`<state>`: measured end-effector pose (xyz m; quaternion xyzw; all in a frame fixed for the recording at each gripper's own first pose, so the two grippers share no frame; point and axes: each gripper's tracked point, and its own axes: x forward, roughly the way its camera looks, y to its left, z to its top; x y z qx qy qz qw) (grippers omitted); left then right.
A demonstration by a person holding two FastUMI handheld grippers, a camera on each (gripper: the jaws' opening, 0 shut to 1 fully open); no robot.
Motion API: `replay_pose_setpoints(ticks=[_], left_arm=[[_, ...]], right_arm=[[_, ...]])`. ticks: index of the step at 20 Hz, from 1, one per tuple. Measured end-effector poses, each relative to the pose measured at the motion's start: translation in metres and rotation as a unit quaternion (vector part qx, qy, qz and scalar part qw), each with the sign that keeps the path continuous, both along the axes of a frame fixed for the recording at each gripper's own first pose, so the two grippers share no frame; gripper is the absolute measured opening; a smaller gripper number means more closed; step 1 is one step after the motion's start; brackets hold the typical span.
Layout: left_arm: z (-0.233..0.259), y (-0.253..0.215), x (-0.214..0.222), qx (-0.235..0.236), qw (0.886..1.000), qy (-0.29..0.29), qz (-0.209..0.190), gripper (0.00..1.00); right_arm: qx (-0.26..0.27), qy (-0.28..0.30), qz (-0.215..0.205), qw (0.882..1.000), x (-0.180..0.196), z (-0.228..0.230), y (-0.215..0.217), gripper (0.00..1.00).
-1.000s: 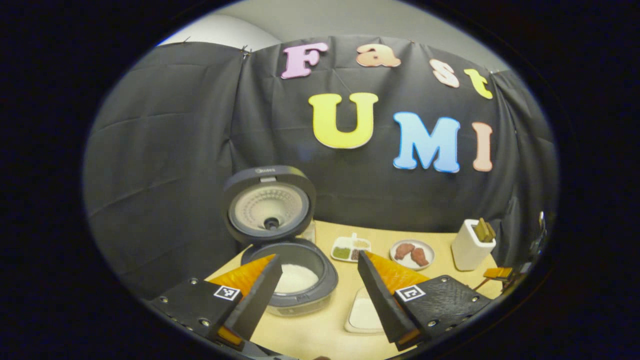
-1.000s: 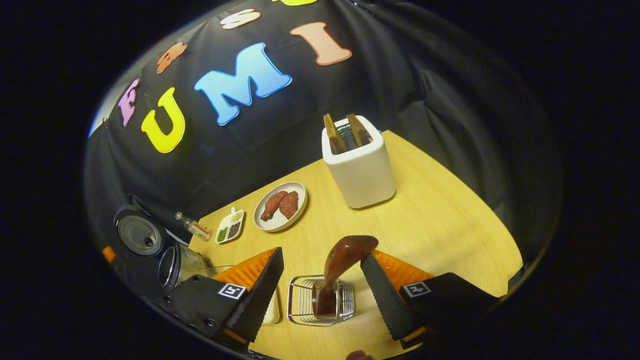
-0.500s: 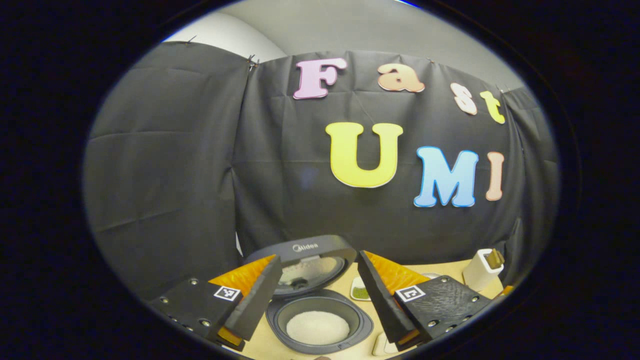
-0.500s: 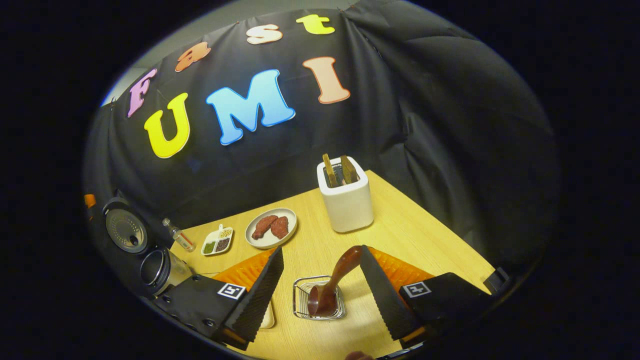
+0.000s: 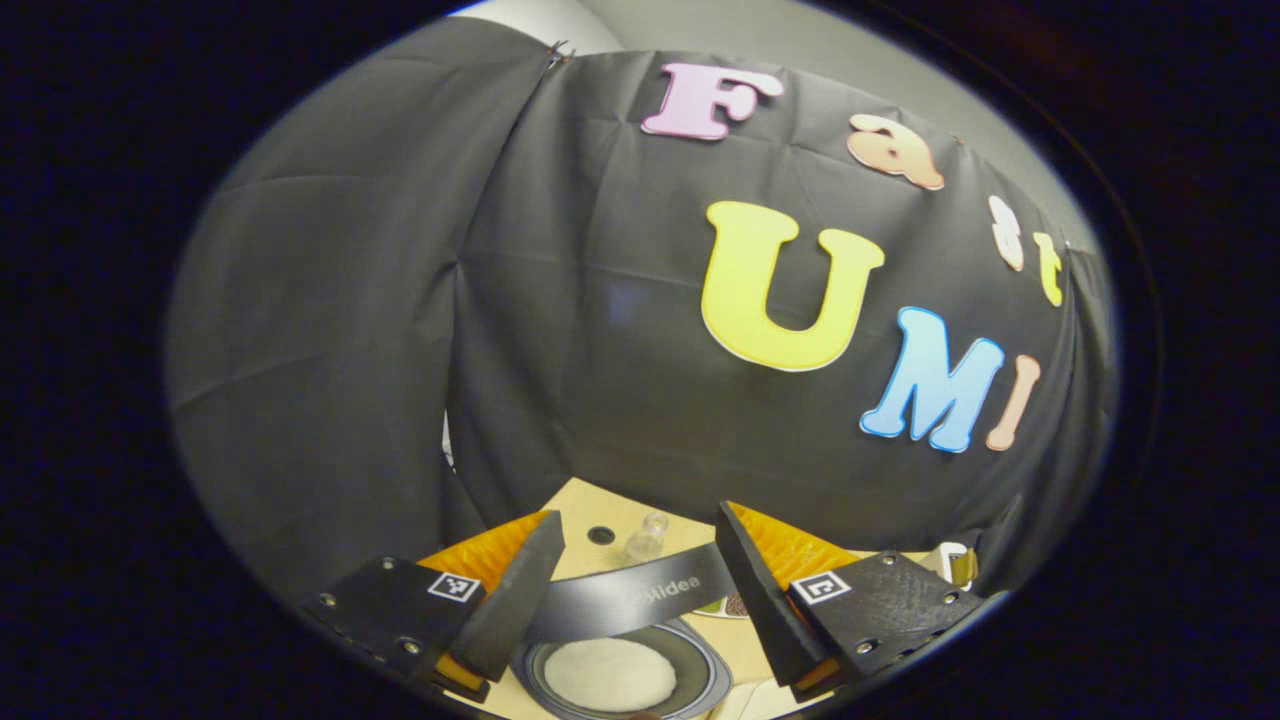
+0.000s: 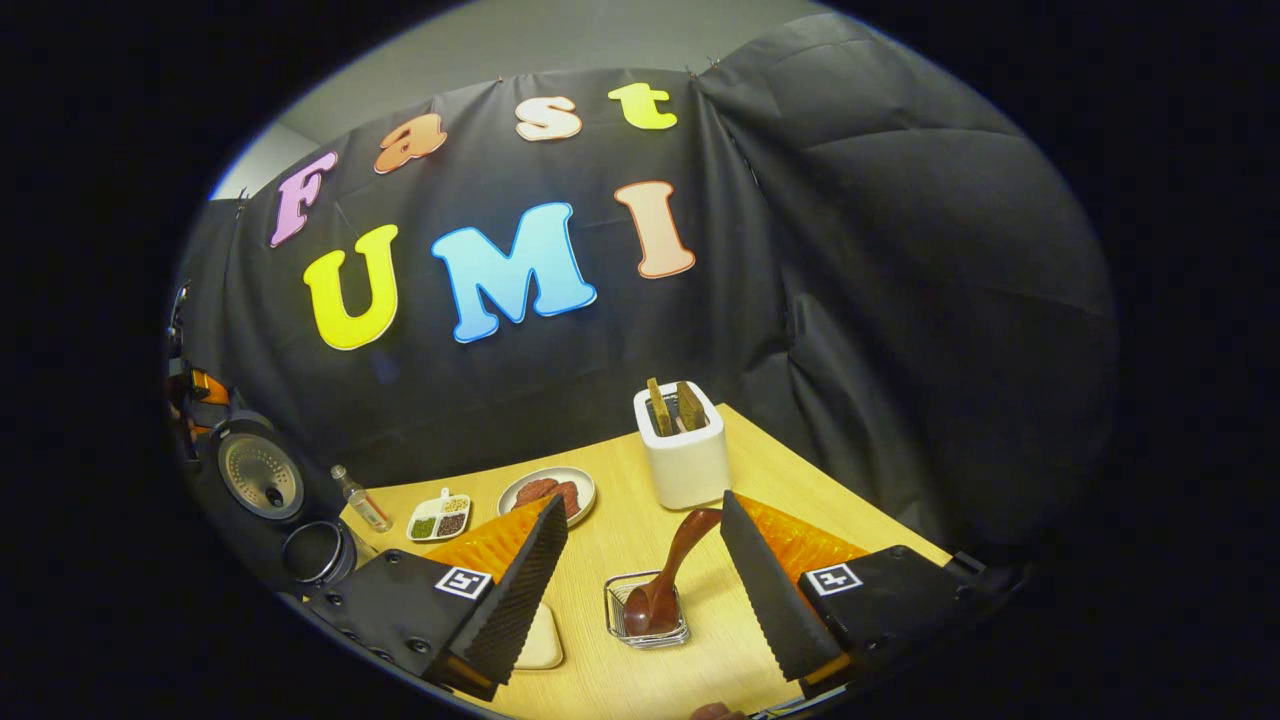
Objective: Close the left gripper, press the button to open the rice cooker; take a wooden spoon from the chopstick holder with the right hand, scoop a spoonful of rice and pour it into the rice cooker, then put the wooden spoon back into the chopstick holder.
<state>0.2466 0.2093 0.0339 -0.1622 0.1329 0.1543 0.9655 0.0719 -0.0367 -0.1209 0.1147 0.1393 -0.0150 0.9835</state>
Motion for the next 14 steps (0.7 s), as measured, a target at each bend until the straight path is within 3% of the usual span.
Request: replay_pose_setpoints(ticks=[6,14], left_arm=[[-0.015,-0.016,0.005,0.009,0.999,0.046,0.002,0.99],[-0.054,-0.074,-0.046,-0.036,0.995,0.096,-0.007,0.99]], right_arm=[[-0.015,0.002,-0.001,1.0,-0.003,-0.007,-0.006,0.98],[-0.003,0.011,0.047,0.999,0.016,-0.027,0.014,0.98]])
